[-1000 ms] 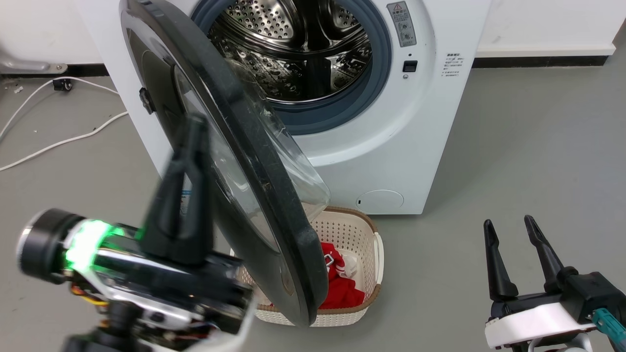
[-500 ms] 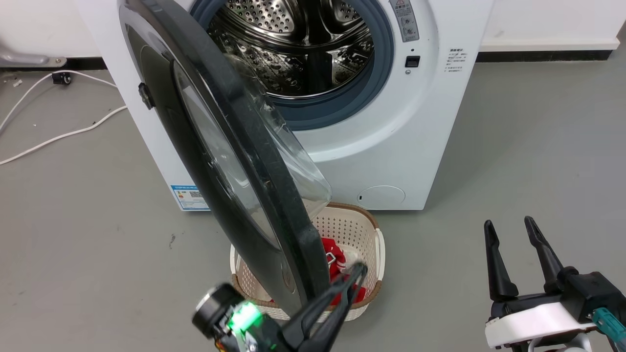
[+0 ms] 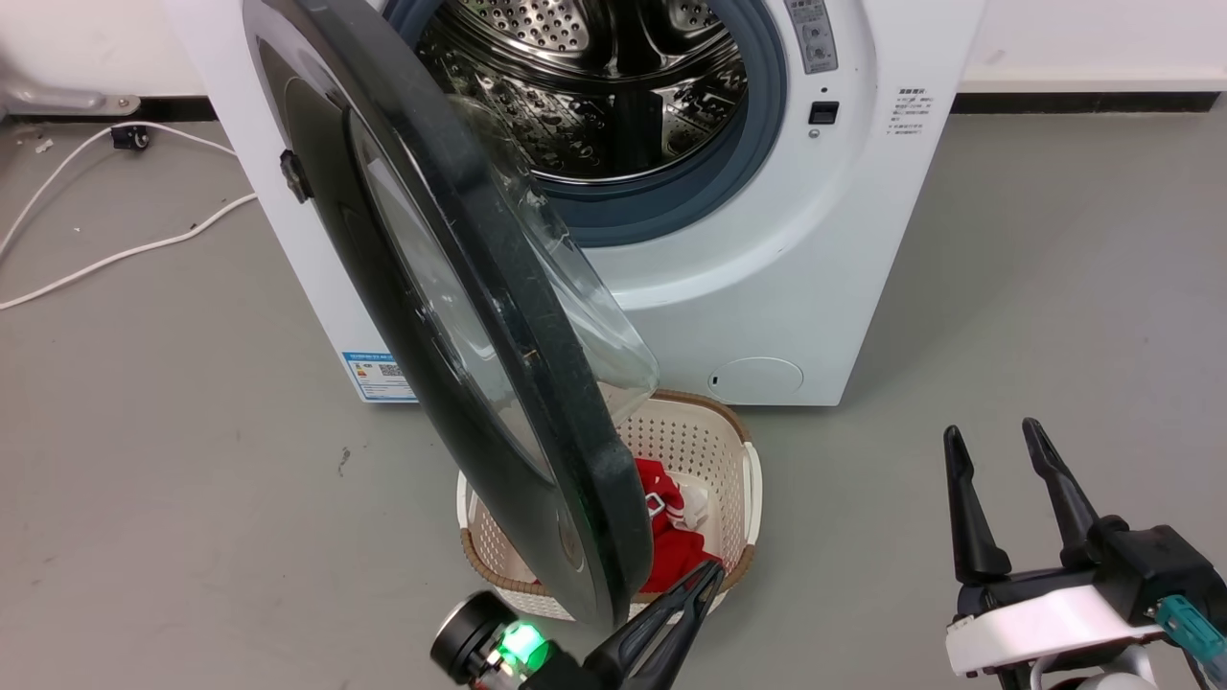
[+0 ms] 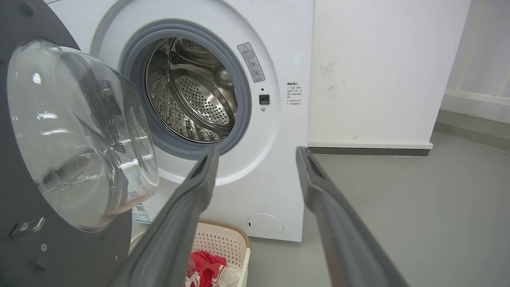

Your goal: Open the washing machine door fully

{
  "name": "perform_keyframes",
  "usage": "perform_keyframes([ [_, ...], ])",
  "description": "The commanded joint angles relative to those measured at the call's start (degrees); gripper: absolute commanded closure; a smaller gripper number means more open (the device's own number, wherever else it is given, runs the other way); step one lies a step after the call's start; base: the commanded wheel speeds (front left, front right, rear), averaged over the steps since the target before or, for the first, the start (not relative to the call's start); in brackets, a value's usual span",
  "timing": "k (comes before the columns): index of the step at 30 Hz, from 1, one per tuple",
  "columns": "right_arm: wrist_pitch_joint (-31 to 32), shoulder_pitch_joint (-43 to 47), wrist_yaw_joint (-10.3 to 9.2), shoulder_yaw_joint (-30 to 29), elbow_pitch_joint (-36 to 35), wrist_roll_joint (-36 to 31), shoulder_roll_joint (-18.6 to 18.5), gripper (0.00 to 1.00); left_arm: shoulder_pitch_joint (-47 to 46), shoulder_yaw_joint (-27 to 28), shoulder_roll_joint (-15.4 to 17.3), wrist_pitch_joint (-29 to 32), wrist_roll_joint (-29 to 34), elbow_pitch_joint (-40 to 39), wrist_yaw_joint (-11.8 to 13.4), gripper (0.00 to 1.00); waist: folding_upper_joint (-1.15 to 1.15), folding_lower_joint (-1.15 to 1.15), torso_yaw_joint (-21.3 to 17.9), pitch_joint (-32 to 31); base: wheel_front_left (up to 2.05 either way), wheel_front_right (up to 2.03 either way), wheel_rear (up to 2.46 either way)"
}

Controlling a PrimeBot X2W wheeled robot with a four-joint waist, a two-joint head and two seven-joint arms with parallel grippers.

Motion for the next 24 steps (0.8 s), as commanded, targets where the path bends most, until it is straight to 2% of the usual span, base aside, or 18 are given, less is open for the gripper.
perform_keyframes([
  [1,-0.11,-1.05,-0.04,0.17,0.10,0.49,0.14,0.00,-1.32,0.18,-0.77,-0.30,0.15,0.90,0.37,1.00,0.00,0.00,-0.16,0.05,0.00,0.00,0.00],
  [11,-0.11,-1.09,-0.04,0.91,0.72,0.86,0.14,0.00,-5.84,2.02,-5.90,-0.34,1.44,3.83,2.36,1.00,0.00,0.00,-1.42,0.57,0.00,0.00,0.00],
  [24,-0.11,-1.25,-0.03,1.91,1.69,2.91,0.14,0.00,-5.07,4.82,-7.70,-0.34,2.20,5.85,5.77,1.00,0.00,0.00,-1.50,0.47,0.00,0.00,0.00],
])
